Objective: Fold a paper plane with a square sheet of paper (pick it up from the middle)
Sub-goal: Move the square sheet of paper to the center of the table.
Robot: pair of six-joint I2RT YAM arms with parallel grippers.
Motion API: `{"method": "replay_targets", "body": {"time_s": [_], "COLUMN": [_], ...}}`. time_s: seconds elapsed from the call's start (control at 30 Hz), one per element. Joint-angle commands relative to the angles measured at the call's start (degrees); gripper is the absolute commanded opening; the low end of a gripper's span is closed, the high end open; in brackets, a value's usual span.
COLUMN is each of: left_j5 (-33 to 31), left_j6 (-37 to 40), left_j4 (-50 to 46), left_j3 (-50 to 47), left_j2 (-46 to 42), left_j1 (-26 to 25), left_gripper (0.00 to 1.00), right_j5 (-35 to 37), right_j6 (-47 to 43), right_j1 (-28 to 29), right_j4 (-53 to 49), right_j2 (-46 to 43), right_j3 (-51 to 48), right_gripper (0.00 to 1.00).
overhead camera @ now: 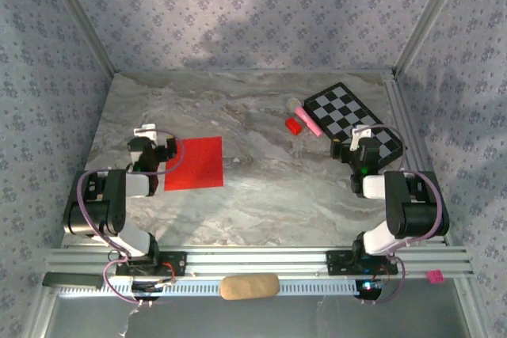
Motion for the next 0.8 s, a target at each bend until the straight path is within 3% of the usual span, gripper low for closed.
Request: {"method": "replay_targets", "body": {"time_s": [0.0,0.77], "left_j5": [0.9,0.9], "left_j6": [-0.4,-0.4], "left_j4": [2.0,2.0], "left_j3": [0.2,0.2], "left_j2": [-0.3,-0.3], "left_j1": [0.0,0.0], "left_gripper": [1.0,1.0], "right_j5": [1.0,1.1], "right_j6": [0.7,0.8], "right_j1": [-0.2,-0.1], "right_j4": [1.3,1.2], "right_j2": [-0.2,-0.1], "right_j3": [0.9,1.0], "right_gripper": [1.0,0.99]}}
